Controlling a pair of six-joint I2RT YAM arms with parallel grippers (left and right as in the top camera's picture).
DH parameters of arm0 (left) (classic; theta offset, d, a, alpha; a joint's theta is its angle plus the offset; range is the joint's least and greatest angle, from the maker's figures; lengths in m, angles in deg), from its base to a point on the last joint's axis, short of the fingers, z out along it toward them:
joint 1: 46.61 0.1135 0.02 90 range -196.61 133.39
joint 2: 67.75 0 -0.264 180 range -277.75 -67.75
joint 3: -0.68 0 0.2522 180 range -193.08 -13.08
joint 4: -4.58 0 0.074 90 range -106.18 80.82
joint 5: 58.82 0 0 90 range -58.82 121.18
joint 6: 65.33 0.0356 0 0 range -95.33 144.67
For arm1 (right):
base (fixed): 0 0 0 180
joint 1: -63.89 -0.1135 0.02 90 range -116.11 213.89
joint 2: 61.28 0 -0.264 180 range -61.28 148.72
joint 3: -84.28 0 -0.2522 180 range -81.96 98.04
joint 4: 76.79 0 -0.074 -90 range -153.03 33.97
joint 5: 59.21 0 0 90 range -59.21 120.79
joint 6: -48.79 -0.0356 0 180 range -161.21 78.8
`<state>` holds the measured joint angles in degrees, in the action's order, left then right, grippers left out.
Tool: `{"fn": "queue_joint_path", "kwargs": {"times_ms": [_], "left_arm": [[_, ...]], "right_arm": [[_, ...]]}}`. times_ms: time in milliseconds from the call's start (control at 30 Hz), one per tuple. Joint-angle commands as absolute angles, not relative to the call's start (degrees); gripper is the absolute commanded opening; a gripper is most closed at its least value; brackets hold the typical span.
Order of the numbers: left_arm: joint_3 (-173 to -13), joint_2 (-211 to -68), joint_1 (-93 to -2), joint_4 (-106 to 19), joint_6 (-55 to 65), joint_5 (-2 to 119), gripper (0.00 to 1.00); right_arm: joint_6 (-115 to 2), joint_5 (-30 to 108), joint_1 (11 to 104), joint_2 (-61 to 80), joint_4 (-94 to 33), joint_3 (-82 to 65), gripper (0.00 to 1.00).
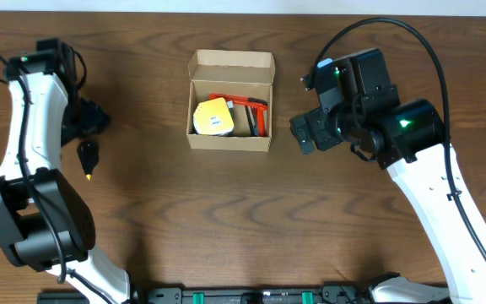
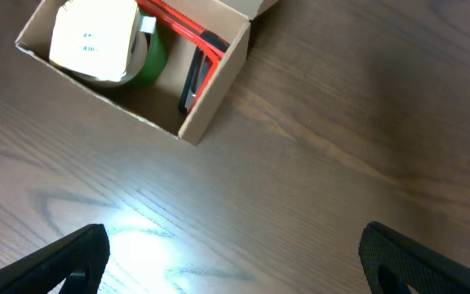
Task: Pack container
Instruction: 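Reach the left gripper to the black object left of the box and grasp, then carry the black object with the left gripper into the box and release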
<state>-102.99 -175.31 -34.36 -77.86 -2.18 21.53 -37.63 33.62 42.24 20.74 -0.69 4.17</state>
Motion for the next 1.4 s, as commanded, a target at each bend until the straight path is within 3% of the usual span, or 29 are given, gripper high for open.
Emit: {"fn": "queue_joint_path", "kwargs": {"times_ms": [0,833,1300,1367], "left_arm": [[-98.3,-175.7,-33.8,-75.0,2.9,18.9,0.95],[-81.6,-176.2,-31.8,-46.8,18.5,21.6,0.95],[-81.6,-181.1,-31.8,-44.7,18.9,23.5,1.0],[-81.6,-181.1,-31.8,-44.9,18.9,23.5,0.86]], "right_arm": [[-37.0,33.6,42.6,20.8,-0.6,4.1,0.99],[-37.0,33.6,42.6,20.8,-0.6,4.1,0.99],[-37.0,33.6,42.6,20.8,-0.6,4.1,0.99],[-37.0,33.6,42.6,20.8,-0.6,4.1,0.99]]}}
